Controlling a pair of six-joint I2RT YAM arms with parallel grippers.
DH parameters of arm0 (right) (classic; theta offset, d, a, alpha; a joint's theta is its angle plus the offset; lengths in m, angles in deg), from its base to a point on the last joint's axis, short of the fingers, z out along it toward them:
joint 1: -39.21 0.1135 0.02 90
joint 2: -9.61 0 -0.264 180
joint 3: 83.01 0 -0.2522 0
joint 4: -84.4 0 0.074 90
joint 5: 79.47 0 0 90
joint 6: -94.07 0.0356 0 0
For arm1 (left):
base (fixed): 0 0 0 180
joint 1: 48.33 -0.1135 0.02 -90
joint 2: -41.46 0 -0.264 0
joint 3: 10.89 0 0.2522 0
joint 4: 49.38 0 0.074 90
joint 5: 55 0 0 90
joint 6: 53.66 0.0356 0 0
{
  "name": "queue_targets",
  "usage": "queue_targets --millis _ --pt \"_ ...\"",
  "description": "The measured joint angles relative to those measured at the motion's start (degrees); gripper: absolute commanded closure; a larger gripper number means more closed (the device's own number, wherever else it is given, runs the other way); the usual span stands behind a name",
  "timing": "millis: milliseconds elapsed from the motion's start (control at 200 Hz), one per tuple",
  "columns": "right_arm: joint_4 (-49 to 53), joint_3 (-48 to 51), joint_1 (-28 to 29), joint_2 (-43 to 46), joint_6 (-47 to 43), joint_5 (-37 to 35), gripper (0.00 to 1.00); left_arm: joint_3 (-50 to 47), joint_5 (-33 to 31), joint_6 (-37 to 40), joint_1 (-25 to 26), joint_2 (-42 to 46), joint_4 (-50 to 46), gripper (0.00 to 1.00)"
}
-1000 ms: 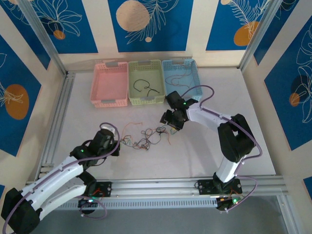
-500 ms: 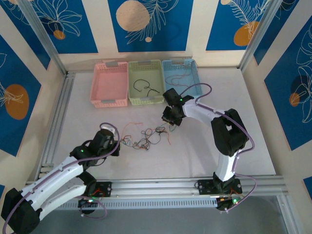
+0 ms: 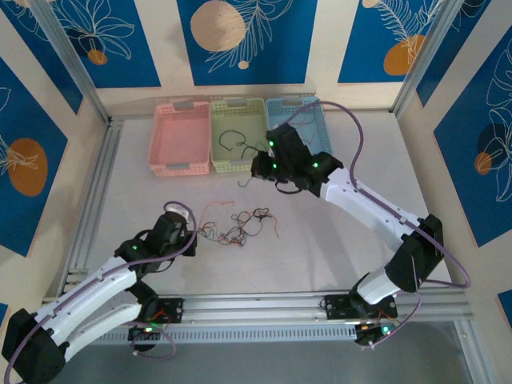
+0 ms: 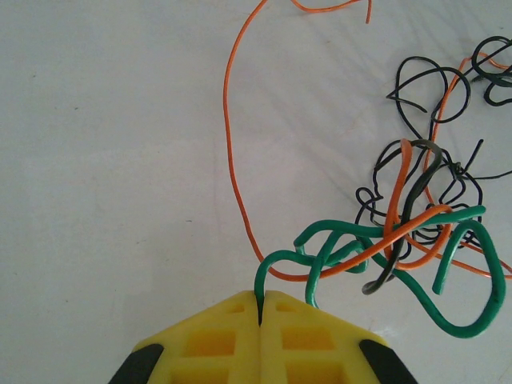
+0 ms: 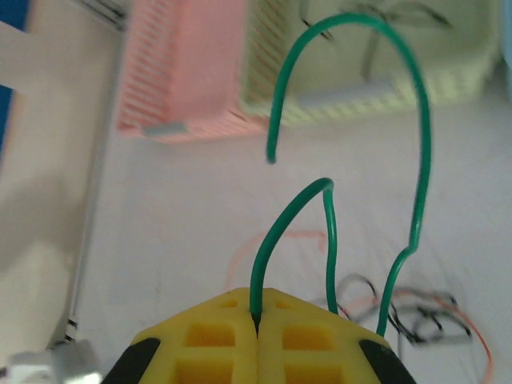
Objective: Untangle the cables
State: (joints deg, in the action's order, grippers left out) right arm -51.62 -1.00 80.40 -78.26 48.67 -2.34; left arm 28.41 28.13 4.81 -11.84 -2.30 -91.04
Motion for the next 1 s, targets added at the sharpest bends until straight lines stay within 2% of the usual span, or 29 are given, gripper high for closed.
queue_targets --millis 230,540,670,715,765,880,930,1000 --pt "-3.19 -24.3 -0.04 -18.47 -8.35 4.33 1.0 0.0 0.02 0.09 0.0 -0.07 0.0 1.0" --pt "-2.03 -63.65 -0.04 -49.7 -10.73 11.87 1.0 0.0 0.26 0.13 0.0 -0.26 0.0 1.0" --pt "-6.84 -68.41 -0.07 -57.09 -10.4 13.97 1.0 0.0 0.39 0.11 0.0 -0.26 0.0 1.0" --pt "-9.73 -68.39 -0.07 -59.1 -10.05 14.82 0.9 0.0 0.42 0.11 0.0 -0.28 0.0 1.0" --pt "-12.83 -68.46 -0.07 -61.48 -9.46 15.43 0.72 0.0 0.42 0.13 0.0 -0.28 0.0 1.0" --pt "-16.44 -74.18 -0.04 -69.79 -9.84 16.15 0.37 0.0 0.42 0.13 0.0 -0.28 0.0 1.0" --pt "-16.87 -75.3 -0.07 -72.13 -10.08 16.15 0.32 0.0 0.42 0.13 0.0 -0.28 0.0 1.0" --pt "-16.61 -75.08 -0.35 -73.33 -10.69 16.2 0.32 0.0 0.42 0.13 0.0 -0.28 0.0 1.0"
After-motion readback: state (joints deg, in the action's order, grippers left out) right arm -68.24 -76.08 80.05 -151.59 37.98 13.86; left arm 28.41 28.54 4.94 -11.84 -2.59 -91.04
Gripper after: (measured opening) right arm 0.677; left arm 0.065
